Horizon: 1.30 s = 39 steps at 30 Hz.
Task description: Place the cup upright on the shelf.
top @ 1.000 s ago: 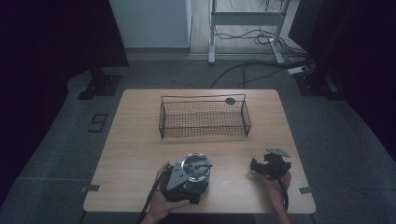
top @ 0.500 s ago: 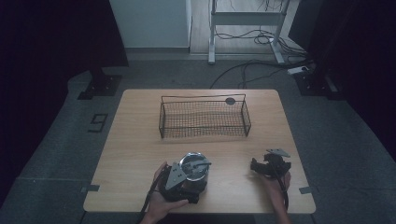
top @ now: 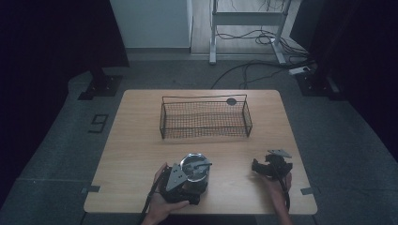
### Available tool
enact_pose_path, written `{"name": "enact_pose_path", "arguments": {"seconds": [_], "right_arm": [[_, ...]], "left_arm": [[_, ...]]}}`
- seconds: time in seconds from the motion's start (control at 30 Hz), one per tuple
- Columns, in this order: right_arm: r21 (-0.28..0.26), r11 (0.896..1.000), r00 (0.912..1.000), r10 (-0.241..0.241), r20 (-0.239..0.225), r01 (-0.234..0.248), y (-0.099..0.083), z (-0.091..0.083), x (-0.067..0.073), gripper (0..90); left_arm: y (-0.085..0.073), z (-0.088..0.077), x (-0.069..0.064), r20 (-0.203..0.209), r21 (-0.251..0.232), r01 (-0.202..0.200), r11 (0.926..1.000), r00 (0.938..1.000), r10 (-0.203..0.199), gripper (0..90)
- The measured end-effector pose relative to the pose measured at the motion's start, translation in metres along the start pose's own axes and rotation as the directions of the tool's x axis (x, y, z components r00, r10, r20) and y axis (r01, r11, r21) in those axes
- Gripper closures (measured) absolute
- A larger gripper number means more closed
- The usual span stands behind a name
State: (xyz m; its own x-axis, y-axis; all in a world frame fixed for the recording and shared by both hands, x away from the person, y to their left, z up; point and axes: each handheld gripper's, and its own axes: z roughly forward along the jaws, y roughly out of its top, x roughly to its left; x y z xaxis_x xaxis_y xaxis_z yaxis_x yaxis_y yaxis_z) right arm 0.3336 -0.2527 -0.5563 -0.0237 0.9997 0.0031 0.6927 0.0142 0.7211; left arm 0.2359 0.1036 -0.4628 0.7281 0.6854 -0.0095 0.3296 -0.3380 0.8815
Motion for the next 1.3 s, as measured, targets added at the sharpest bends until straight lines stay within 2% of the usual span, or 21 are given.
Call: {"name": "enact_pose_path", "arguments": {"seconds": [0.6,1.0,1.3], "right_arm": [[0.0,1.0,1.0,0.0,0.0,0.0,0.0,0.0,0.0,2.0],[0.0,1.0,1.0,0.0,0.0,0.0,0.0,0.0,0.0,2.0],[0.0,1.0,1.0,0.0,0.0,0.0,0.0,0.0,0.0,2.0]], "left_arm": [[0.0,-0.002,0.003,-0.006,0.006,0.01,0.9999,0.9999,-0.01,3.8],[0.0,-0.005,0.011,-0.026,0.008,0.038,0.9992,0.9989,-0.038,3.8],[0.0,-0.003,0.007,-0.017,0.017,0.034,0.9993,0.9993,-0.034,3.8]]}}
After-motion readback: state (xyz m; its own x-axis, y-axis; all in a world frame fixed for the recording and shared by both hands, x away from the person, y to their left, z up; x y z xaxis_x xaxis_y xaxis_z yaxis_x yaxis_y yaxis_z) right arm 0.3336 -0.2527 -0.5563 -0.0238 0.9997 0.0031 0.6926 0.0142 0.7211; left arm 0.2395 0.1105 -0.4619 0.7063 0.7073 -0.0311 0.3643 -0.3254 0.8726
